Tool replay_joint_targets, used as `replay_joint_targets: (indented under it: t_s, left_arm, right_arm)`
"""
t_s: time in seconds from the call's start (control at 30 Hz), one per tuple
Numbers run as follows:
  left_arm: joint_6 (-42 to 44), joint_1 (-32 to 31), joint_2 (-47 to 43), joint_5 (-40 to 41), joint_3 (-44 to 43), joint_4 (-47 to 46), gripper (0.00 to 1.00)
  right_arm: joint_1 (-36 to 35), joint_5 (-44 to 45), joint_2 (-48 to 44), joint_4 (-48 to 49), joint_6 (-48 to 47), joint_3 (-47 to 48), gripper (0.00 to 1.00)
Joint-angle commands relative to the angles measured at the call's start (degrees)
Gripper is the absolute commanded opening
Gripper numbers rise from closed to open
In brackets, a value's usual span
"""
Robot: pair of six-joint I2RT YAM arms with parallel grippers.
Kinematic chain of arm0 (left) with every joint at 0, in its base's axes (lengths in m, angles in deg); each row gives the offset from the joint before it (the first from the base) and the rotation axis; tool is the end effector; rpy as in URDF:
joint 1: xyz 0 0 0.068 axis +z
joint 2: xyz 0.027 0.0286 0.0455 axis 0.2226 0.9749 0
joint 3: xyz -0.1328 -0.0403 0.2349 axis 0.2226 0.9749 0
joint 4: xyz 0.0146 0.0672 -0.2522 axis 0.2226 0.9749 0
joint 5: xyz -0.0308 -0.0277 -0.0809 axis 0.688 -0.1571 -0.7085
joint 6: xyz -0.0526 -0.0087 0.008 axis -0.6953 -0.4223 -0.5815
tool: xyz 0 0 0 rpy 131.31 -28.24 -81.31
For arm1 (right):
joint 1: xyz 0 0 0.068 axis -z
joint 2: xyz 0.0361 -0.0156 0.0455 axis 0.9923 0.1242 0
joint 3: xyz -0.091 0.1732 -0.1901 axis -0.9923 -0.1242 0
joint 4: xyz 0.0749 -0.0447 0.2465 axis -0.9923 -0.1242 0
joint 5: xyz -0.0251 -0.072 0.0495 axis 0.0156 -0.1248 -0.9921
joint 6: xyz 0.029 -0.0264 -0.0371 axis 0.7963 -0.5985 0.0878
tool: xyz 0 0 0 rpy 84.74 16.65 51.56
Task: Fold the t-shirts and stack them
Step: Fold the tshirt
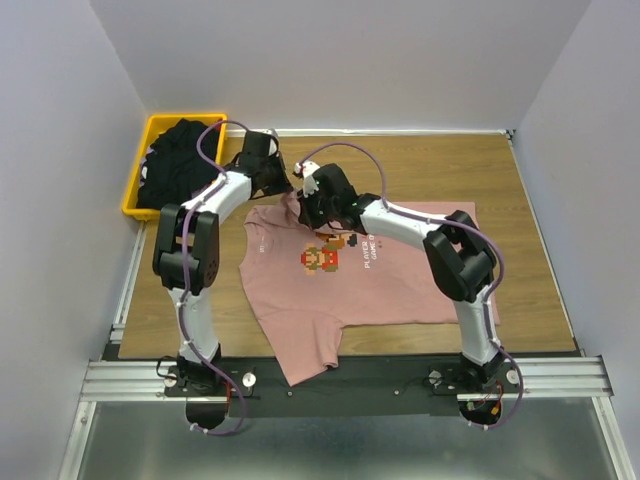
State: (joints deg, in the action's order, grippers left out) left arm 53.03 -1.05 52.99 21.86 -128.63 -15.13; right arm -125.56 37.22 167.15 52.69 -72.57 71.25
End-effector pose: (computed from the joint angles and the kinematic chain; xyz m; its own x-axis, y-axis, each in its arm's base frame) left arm 0.4416 -0.1175 0.2119 -0.7807 -0.3219 -0.5357 -0.0158 0.8671 -0.4980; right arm 0.3524 0.3323 0.1966 -0.5075 -0.3299 -0.7960 -0.7101 0.6834 0.1694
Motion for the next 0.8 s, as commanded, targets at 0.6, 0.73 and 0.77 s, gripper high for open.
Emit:
replay_joint_targets:
  t_s: [0.6,0.73,0.77]
  left_arm:
    - [-4.32,-2.08,-36.55,-0.19,39.36,2.40,0.00]
    - [-5.64,-2.70,-38.40,1.22,42.46,2.23,0.00]
    - [-5.82,-2.87,-39.01,1.31,43.33,2.40,0.00]
  right_arm:
    - [-0.54,-9.27,-10.09,-15.47,-11.42,-11.01,0.01]
    - [-0.54,-9.26,-11.06,-18.20,-13.36,-10.75,0.01]
    - [-0.54,-9.52,-11.23,-18.99,-13.62,-10.92,0.01]
